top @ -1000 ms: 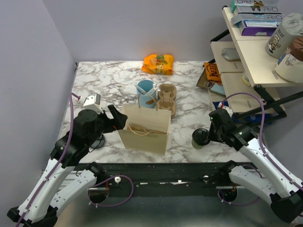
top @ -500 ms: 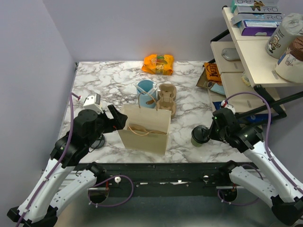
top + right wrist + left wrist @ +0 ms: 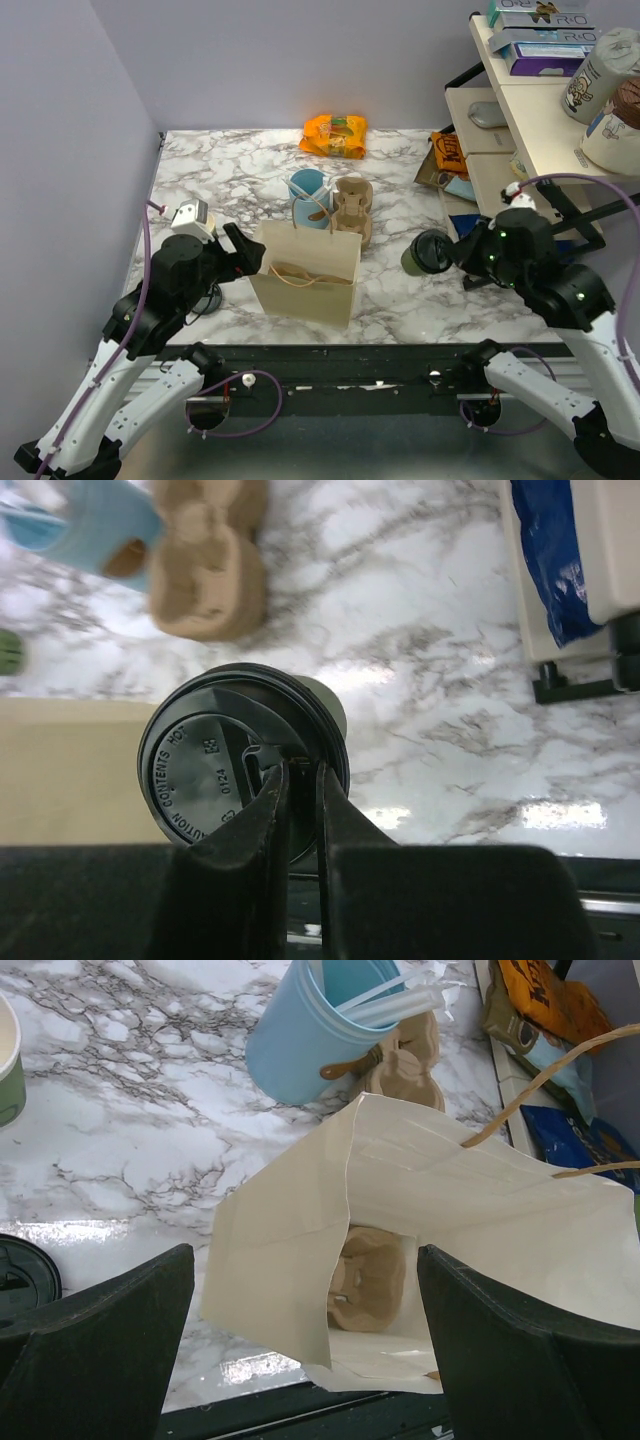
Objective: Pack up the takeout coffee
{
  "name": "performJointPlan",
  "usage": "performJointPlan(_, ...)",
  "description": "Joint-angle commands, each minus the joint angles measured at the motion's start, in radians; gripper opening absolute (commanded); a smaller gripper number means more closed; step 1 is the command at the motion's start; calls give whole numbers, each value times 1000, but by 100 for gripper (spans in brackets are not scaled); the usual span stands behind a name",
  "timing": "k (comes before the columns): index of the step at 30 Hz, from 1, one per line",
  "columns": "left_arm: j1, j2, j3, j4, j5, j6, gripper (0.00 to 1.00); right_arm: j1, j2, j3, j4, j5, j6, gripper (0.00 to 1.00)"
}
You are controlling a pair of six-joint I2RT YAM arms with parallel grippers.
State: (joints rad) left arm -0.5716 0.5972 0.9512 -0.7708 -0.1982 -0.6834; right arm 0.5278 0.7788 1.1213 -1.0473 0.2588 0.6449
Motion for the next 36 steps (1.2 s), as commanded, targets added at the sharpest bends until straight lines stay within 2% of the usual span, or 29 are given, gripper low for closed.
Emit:
performJointPlan(1,-5,-16,6,-30,-46,-21,99,-6,13,239,-118,-85,-16,1)
performJointPlan(6,-4,-16,-8,-21,-41,-42,99,-6,117,402,-145,-251,-37,1)
performJointPlan(8,-5,-19,-6,-21,-49,-45,99,-5,143,478,-128,-343,-48,1)
performJointPlan(14,-5,-34,0,-31,-82,-54,99,11,227,615,-57,-481,-44,1)
performJointPlan(19,-5,-36,-17,-6,-80,-71,98,132,296,681,-37,-454,-30,1)
performJointPlan(24,-5,-19,-41,42,-34,-93,94,242,399,756,-40,-359,-7,1)
performJointPlan(36,-5,-14,-66,90,60,-79,95,386,591,874,-39,-155,13,1)
